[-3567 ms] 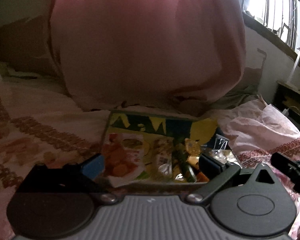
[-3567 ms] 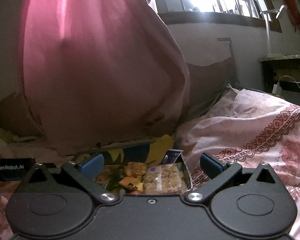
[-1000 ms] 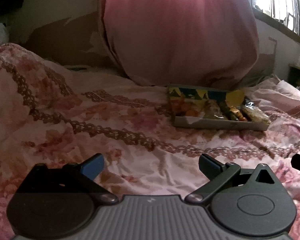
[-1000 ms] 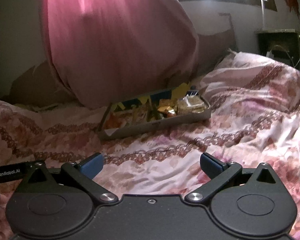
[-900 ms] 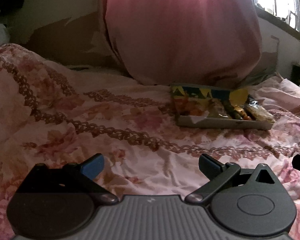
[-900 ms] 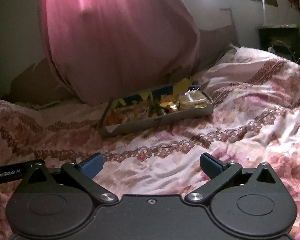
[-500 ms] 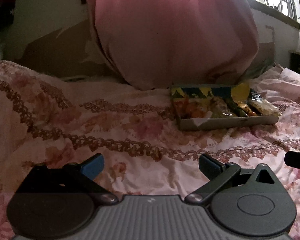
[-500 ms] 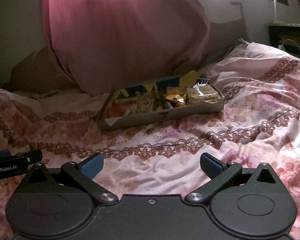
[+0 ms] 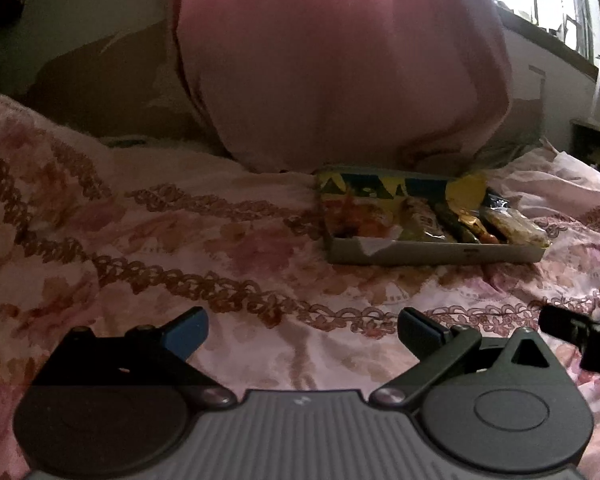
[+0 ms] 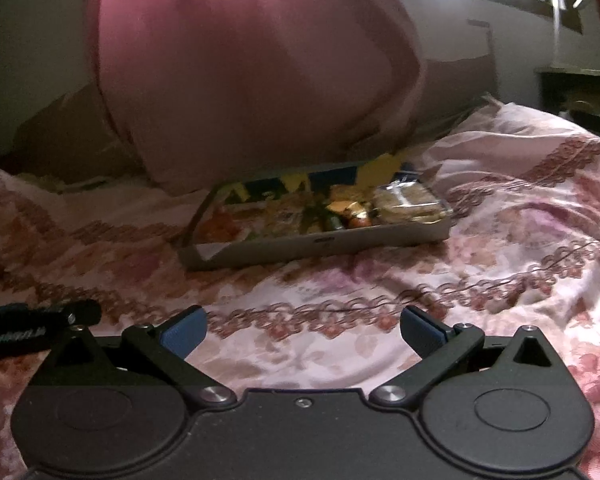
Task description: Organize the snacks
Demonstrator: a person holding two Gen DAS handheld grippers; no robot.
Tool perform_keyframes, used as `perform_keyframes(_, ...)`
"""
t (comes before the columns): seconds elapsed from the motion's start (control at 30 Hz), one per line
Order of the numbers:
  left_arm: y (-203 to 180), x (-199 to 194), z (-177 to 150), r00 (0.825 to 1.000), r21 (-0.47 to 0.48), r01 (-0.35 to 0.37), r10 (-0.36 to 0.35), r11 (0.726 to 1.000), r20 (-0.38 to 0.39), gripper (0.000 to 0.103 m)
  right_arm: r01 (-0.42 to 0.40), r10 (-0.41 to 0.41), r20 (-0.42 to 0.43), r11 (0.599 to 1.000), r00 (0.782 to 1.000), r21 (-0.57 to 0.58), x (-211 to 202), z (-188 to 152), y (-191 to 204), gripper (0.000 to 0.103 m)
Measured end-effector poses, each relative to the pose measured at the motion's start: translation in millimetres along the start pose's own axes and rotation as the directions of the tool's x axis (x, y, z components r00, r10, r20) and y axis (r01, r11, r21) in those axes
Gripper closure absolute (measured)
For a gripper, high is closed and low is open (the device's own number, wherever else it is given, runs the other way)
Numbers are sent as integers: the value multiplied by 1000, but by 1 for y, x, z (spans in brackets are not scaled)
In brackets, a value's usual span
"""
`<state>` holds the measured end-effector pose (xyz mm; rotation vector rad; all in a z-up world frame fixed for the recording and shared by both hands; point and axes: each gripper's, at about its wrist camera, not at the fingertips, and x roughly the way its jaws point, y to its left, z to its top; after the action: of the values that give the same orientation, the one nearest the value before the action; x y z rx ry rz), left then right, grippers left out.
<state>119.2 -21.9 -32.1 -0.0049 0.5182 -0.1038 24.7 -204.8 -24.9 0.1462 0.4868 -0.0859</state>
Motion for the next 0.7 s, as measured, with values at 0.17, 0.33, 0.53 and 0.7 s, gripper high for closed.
perform_keyframes(0.17,-8,3,2,1000,-24,10,-10,1000,10,0,50,-50,21,999,999,12,11,1,-4,1)
perform_keyframes(0.33,-10,2,0,1000,13,3,-3,1000,17,0,49,-50,7,999,999,21,13,-2,-5,1)
perform_keyframes(0.53,-2,3,0,1000,-28,-1,1,1000,8,0,21,-21,6,1000,1000,0,7,-4,5,1)
perform_keyframes(0.7,1,2,-3,1000,-30,-6,6,1000,3,0,20,-20,8,1000,1000,-11,4,-5,9,1)
